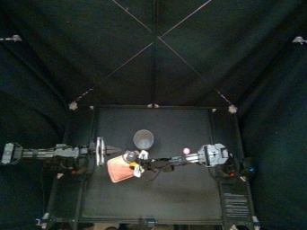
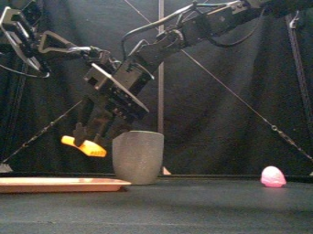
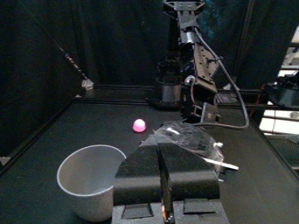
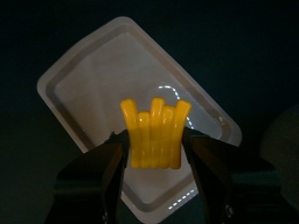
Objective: Pick the fries then place it on the pink plate
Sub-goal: Drop fries on the pink plate and return to neutral
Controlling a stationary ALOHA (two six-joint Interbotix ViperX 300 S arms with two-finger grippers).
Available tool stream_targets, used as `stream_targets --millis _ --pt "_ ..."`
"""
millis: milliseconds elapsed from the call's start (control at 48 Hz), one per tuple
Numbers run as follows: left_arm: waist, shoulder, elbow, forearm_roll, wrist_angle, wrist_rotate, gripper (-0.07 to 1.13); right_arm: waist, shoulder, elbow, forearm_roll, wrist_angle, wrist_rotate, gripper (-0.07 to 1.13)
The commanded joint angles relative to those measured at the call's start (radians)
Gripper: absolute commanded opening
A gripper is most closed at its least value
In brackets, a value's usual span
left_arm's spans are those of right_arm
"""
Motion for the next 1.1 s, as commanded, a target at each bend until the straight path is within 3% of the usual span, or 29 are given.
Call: stream_targets --millis 21,146,604,917,1104 --pt "0.003 0.003 -0.014 0.003 -0.009 0.002 0.00 -0.002 -0.020 -0.048 -0.003 -0.011 0.002 0.84" --pt "0.002 0.003 -0.014 0.005 -0.009 0.002 0.00 -0.002 -0.018 -0.044 -0.005 -0.012 0.002 0.97" --pt "0.002 0.003 -0.014 0.005 -0.009 0.000 0.00 0.005 -0.153 0.121 -0.020 -0.031 0.017 0.98" --pt "0.002 0.003 -0.012 0.005 -0.011 0.000 0.00 -0.002 -0.314 0.314 -0.018 -0.265 0.018 0.98" --pt "0.002 0.003 -0.014 0.005 -0.009 0.000 0.00 -0.031 -0.411 0.449 -0.026 -0.492 0.006 0.98"
